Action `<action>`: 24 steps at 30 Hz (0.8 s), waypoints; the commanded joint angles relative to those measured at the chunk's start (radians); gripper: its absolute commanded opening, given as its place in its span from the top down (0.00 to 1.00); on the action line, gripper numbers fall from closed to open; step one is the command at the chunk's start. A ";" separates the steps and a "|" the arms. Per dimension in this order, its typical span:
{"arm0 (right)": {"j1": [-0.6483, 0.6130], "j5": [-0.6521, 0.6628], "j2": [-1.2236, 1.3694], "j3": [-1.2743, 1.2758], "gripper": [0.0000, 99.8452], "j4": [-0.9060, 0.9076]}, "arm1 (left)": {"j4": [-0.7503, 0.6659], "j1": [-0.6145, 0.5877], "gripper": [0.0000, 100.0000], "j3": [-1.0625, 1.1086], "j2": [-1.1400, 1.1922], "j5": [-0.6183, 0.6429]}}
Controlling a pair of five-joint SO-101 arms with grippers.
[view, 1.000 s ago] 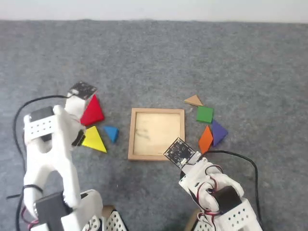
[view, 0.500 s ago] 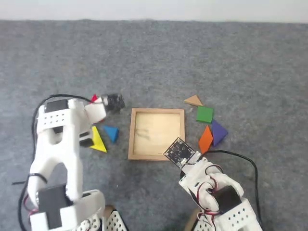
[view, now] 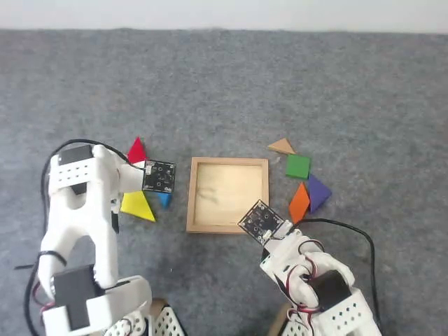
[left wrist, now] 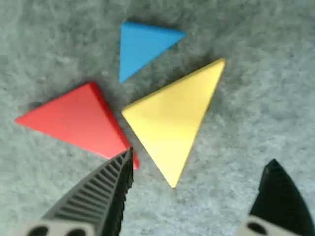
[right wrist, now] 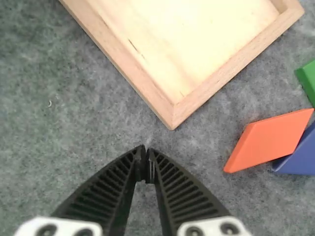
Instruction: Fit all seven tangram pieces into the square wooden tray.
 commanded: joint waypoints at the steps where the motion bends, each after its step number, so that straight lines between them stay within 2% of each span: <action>1: -0.005 0.002 -0.015 0.017 0.99 0.005 | -0.038 0.025 0.61 -0.019 -0.002 -0.018; 4: -0.005 0.002 -0.015 0.017 0.99 0.005 | -0.041 0.063 0.61 0.007 -0.003 -0.014; 8: -0.005 0.002 -0.015 0.017 0.99 0.005 | -0.118 0.100 0.61 0.045 0.011 -0.011; 12: -0.005 0.002 -0.015 0.017 0.99 0.005 | -0.181 0.098 0.61 0.018 0.123 0.014; 15: -0.005 0.002 -0.015 0.017 0.99 0.005 | -0.155 0.095 0.61 -0.068 0.226 0.049; 19: -0.004 0.002 -0.015 0.017 0.99 0.005 | -0.005 0.097 0.61 -0.205 0.308 0.046; 24: -0.004 0.002 -0.015 0.017 0.99 0.005 | 0.015 0.097 0.61 -0.237 0.344 0.052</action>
